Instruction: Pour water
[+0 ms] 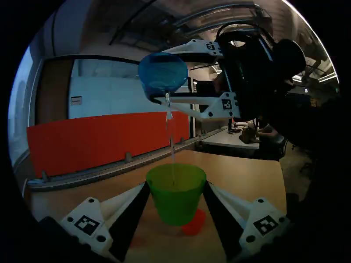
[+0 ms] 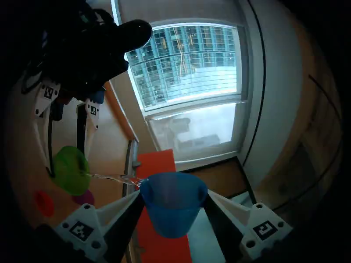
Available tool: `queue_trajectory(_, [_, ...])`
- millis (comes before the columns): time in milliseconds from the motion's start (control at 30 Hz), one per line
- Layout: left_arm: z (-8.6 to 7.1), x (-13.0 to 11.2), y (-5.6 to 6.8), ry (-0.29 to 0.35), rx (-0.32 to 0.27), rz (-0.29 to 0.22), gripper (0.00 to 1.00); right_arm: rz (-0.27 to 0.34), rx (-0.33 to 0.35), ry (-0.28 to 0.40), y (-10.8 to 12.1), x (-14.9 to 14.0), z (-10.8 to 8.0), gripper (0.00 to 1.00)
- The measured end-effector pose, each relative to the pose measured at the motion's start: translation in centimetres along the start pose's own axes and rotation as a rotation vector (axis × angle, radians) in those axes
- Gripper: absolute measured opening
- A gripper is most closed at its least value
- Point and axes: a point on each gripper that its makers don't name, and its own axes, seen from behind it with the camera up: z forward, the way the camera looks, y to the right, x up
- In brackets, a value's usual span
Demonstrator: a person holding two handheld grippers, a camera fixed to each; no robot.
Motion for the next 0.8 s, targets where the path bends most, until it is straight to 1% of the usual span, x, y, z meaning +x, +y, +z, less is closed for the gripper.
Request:
queue_trajectory(500, [0.23,-0.09,0.14,-0.002,-0.004,0.004,0.85,-0.058,-0.014,0.003,0.41,0.34,0.12,0.90])
queue_trajectory(800, [0.31,-0.08,0.08,-0.001,-0.005,0.003,0.85,-0.112,-0.016,0.000,0.41,0.49,0.43,0.90])
